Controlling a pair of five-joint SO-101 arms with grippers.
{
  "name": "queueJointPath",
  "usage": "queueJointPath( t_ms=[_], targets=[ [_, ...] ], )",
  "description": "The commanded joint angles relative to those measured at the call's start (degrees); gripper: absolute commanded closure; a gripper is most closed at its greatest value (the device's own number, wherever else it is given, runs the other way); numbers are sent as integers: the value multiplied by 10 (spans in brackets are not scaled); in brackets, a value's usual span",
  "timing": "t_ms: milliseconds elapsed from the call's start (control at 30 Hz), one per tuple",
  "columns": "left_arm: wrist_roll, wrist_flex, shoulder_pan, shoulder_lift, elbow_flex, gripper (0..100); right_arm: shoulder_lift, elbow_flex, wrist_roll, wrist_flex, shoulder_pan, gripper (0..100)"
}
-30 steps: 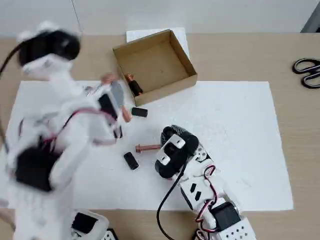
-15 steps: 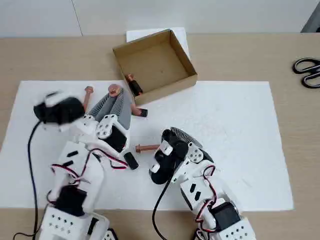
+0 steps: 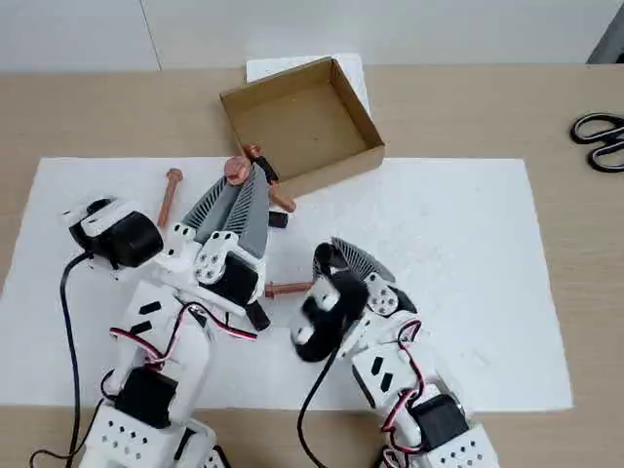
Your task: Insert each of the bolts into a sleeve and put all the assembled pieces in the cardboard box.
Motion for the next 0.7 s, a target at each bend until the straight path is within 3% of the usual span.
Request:
queueJointPath(
  t_ms=[0,267,433,667],
  targets=[
    [4,-13,1,1,-25,994,-9,4,-156,17,2,995],
    [4,32,4,6,-23,994,-9,4,-312,-48,1,995],
    [4,30,4,92,-64,994,-9,4,-439,-20,0,995],
    [4,40,28,167,-156,994,-9,4,-412,-3,-15,995]
  ],
)
